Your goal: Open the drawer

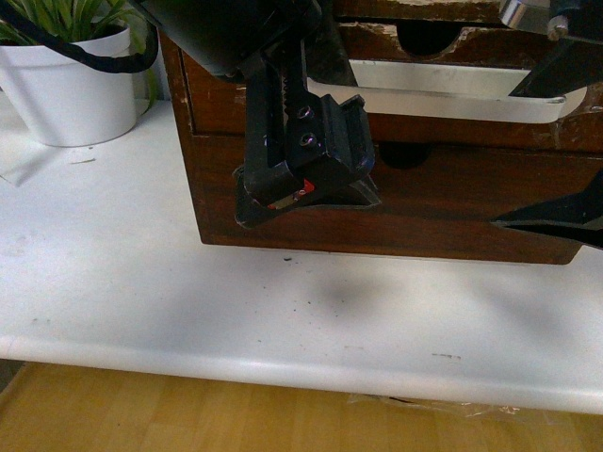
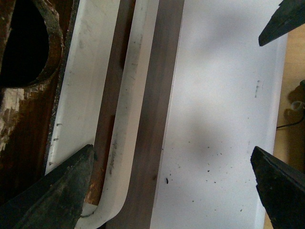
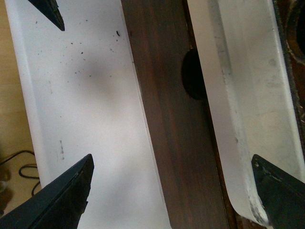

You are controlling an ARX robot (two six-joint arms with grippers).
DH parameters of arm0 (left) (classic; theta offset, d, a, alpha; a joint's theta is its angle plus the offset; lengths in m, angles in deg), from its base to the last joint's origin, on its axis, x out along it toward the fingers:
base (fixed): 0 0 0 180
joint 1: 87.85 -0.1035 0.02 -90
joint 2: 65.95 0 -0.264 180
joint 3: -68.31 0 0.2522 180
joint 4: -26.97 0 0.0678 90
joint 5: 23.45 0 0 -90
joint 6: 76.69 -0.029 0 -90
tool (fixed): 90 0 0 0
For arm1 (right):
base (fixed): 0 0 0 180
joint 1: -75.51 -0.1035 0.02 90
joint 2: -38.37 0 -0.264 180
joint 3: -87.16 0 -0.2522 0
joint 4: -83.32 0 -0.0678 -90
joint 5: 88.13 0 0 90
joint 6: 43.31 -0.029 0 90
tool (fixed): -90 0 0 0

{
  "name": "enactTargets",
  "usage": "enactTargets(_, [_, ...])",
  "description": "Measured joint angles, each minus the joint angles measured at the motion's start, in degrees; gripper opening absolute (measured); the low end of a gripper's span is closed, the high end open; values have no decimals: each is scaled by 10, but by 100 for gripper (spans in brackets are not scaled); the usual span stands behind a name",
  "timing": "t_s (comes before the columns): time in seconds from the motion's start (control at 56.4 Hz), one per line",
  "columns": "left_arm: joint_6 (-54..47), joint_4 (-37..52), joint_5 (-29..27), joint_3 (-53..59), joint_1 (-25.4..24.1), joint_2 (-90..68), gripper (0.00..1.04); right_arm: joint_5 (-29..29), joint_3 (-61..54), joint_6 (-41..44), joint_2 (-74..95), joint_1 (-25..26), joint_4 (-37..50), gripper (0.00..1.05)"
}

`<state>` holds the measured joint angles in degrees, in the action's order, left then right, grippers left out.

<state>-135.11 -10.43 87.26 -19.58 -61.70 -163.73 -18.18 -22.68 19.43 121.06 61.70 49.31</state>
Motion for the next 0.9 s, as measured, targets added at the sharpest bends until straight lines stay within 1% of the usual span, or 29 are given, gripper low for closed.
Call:
enactTargets(0.16, [-3,-9,1,0,0,0,98,-13,11,-7,5,-3,-25,96])
enactTargets(0.302, [-43,-64,2,-8,0,5,98,-30,16,5,0,-5,-60,96])
enactTargets(0.443, [-79,-100,1,1,3,21,99,-34,7,28,-21,-9,-93,96])
enactTargets(0.692, [-126,-111,1,59,13,76,99,-35,-36,61,-77,-23,-116,96])
enactTargets(0.905, [-145,-121,-2,102,25,121,99,-37,-70,67,-120,-37,-130,96])
